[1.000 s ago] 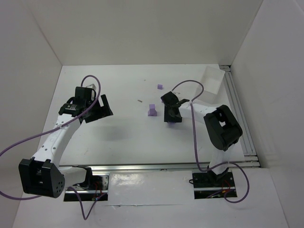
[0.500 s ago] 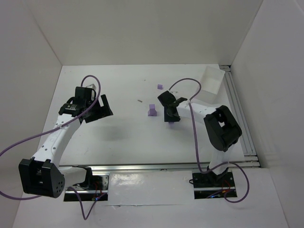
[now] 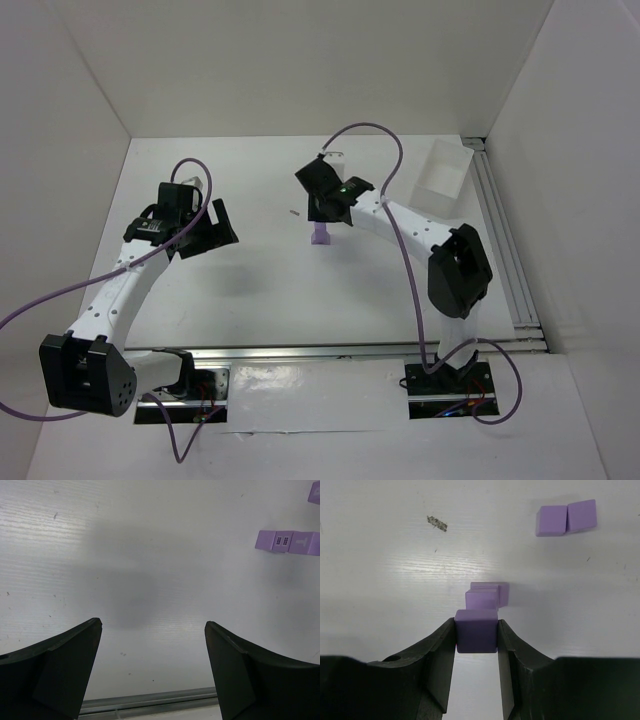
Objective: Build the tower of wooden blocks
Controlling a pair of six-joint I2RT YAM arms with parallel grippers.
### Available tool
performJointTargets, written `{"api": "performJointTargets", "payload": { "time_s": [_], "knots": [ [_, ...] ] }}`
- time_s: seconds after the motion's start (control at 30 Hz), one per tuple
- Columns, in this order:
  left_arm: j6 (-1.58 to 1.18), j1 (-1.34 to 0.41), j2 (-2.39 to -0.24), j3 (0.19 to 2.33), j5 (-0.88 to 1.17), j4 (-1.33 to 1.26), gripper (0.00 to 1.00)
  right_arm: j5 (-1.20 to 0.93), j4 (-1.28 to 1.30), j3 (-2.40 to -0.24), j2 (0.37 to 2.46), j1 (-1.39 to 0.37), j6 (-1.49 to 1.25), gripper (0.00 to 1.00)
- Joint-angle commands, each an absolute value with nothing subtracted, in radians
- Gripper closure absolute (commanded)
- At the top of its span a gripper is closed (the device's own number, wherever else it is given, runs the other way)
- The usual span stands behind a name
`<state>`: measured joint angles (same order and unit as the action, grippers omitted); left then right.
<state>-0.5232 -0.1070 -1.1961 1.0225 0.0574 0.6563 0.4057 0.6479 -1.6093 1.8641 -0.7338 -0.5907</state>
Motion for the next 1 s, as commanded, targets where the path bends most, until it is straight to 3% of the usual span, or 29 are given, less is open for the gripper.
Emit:
{"api": "performJointTargets", "payload": {
  "time_s": [0.0,0.97],
  "knots": [
    [-0.512,-0.101,-1.187,1.029,0.063,0.637,0.03,0.445,0.738,-1.692,1.919,-0.739,-0.614,0.73],
    [-0.512,-0.101,-1.187,1.020,0.054,0.637,0.03,0.426,0.744,-1.764,2.006,-0.739,-0.604,0.70]
  ]
}}
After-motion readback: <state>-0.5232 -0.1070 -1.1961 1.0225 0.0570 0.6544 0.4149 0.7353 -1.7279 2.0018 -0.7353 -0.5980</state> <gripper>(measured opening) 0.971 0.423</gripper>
